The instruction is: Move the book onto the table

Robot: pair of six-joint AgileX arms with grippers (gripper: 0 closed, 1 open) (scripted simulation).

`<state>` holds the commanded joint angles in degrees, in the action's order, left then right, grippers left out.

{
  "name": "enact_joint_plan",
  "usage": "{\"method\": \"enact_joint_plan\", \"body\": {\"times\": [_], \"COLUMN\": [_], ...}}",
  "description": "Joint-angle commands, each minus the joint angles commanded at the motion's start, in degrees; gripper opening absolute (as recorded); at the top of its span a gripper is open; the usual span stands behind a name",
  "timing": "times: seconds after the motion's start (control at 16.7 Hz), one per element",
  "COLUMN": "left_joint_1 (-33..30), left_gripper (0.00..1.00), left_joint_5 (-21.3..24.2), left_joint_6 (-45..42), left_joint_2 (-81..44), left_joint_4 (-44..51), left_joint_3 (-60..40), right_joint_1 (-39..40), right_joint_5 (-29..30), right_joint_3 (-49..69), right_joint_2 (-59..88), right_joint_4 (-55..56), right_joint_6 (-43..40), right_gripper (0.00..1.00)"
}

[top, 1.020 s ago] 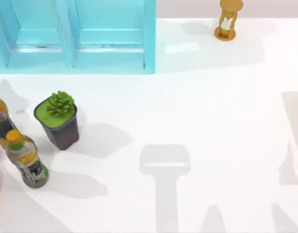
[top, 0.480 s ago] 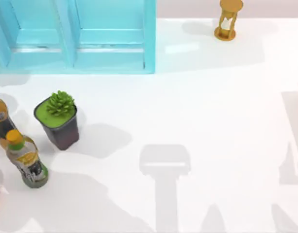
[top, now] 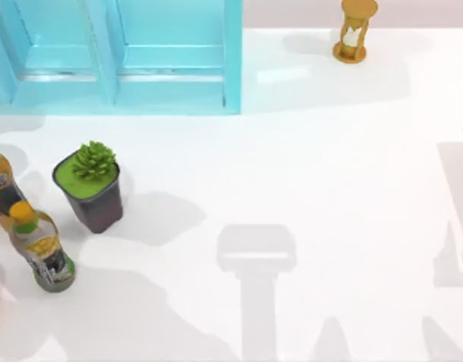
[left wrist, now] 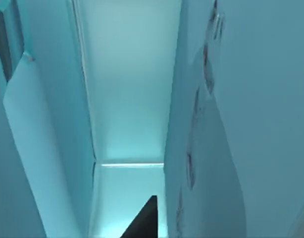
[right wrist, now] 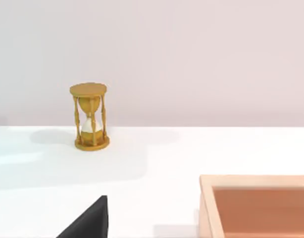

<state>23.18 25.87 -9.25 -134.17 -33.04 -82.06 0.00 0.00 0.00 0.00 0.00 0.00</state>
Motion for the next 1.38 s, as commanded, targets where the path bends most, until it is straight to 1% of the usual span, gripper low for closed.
{"method": "enact_joint_plan", "body": {"times": [0.6, 0.66, 1.2, 1.38], "left_joint_1": [0.00, 0.00, 0.05, 1.35], "left_gripper": [0.02, 0.00, 0.00, 0.00], "left_joint_5": [0.00, 0.00, 0.04, 1.35], "left_joint_6": [0.00, 0.00, -0.07, -0.30], "left_joint_2": [0.00, 0.00, 0.24, 4.12], "left_joint_4": [0.00, 0.00, 0.12, 3.32], "left_joint_3": [0.00, 0.00, 0.13, 1.96], "right_joint_1": [0.00, 0.00, 0.00, 0.00], "right_joint_5": [0.00, 0.00, 0.00, 0.00], "right_joint_3": [0.00, 0.00, 0.00, 0.00], "right_joint_2": [0.00, 0.00, 0.00, 0.00], "right_joint_4": [0.00, 0.00, 0.00, 0.00], "right_joint_6": [0.00, 0.00, 0.00, 0.00], "right_gripper": [1.00, 1.00, 1.00, 1.00]}}
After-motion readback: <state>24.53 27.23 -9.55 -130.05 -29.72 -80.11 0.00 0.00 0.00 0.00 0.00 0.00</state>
